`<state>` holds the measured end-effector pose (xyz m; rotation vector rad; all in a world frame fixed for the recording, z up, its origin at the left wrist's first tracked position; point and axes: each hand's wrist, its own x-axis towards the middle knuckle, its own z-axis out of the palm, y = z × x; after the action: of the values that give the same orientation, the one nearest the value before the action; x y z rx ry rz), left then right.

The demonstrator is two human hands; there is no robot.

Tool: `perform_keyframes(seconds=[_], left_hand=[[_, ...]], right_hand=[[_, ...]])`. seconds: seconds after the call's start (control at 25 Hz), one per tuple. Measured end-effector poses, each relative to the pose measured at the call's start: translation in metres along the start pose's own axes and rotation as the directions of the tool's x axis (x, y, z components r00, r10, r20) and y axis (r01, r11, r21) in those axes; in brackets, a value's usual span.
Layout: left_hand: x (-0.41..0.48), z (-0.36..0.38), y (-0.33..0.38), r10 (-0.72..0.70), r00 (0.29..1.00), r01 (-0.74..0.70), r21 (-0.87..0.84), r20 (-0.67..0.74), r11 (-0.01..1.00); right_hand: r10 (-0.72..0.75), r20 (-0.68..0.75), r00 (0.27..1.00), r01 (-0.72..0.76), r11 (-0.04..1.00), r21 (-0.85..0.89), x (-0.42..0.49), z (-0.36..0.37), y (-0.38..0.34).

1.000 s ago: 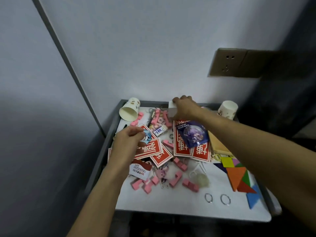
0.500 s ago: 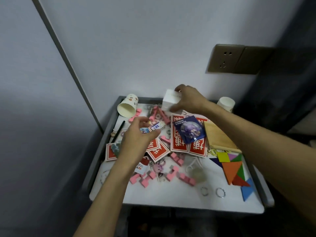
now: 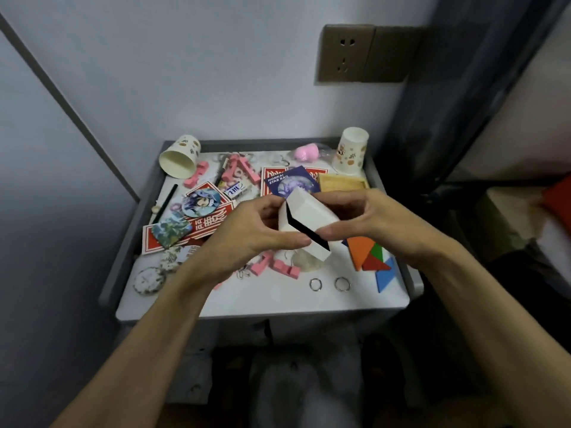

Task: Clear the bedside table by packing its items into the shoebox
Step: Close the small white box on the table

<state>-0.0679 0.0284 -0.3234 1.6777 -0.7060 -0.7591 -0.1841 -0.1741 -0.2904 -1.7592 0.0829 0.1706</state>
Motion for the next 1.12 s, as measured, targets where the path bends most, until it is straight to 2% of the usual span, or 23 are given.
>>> perform_keyframes(seconds=[0.08,0.2,0.24,0.28,0.32,0.36,0.4,0.44,0.48,0.52,0.6,0.72,0.92,1.0,1.08,1.12], left_hand=[[0.000,0.001,-0.001,0.015,0.997,-0.013,-0.030,0.079,0.999],[-0.001,0.003,-0.003,0.010,0.992,0.002,-0.096,0.125,0.995],[0.000,0.005,-0.003,0.007,0.993,0.009,-0.127,0.122,0.992],[0.001,0.005,-0.004,-0.004,0.995,0.020,-0.163,0.098,0.986],[0.002,0.005,-0.005,-0.022,0.998,0.033,-0.199,0.057,0.979],[0.004,0.003,-0.006,-0.042,0.999,0.043,-0.234,0.012,0.971],[0.005,0.000,-0.008,-0.061,0.998,0.050,-0.278,-0.031,0.959],[0.006,-0.003,-0.010,-0.083,0.994,0.057,-0.323,-0.066,0.945],[0.007,-0.005,-0.012,-0.104,0.991,0.066,-0.362,-0.087,0.930],[0.008,-0.006,-0.013,-0.122,0.988,0.077,-0.384,-0.093,0.920],[0.009,-0.004,-0.015,-0.151,0.984,0.104,-0.391,-0.091,0.915],[0.011,0.000,-0.015,-0.159,0.983,0.115,-0.373,-0.089,0.921],[0.011,0.004,-0.012,-0.157,0.985,0.122,-0.344,-0.075,0.931],[0.010,0.006,-0.011,-0.161,0.984,0.128,-0.314,-0.079,0.941],[0.009,0.007,-0.010,-0.152,0.985,0.123,-0.289,-0.081,0.949],[0.009,0.008,-0.010,-0.145,0.986,0.118,-0.281,-0.078,0.952]], right_hand=[[0.007,0.018,1.000,-0.009,0.994,0.113,-0.005,-0.010,0.005],[0.130,-0.121,0.984,-0.067,0.903,0.425,-0.003,-0.015,0.010],[0.160,-0.161,0.974,-0.071,0.890,0.451,-0.003,-0.015,0.012],[0.180,-0.207,0.962,-0.082,0.910,0.407,-0.004,-0.014,0.014],[0.181,-0.269,0.946,-0.103,0.954,0.282,-0.005,-0.012,0.019],[0.148,-0.350,0.925,-0.137,0.989,0.057,-0.008,-0.009,0.026],[0.066,-0.417,0.907,-0.190,0.946,-0.262,-0.011,-0.007,0.035],[0.007,-0.396,0.918,-0.234,0.817,-0.526,-0.013,-0.004,0.044],[0.019,-0.328,0.945,-0.251,0.683,-0.686,-0.014,0.003,0.051],[0.076,-0.265,0.961,-0.257,0.594,-0.762,-0.014,0.010,0.058],[0.151,-0.234,0.960,-0.278,0.560,-0.780,-0.010,0.025,0.066],[0.150,-0.291,0.945,-0.322,0.587,-0.743,-0.004,0.031,0.071],[0.107,-0.367,0.924,-0.369,0.500,-0.783,-0.001,0.035,0.073],[0.069,-0.344,0.937,-0.323,0.554,-0.768,-0.001,0.034,0.067],[-0.029,-0.403,0.915,-0.251,0.740,-0.624,-0.001,0.028,0.055],[-0.094,-0.468,0.878,-0.189,0.832,-0.521,0.000,0.025,0.049]])
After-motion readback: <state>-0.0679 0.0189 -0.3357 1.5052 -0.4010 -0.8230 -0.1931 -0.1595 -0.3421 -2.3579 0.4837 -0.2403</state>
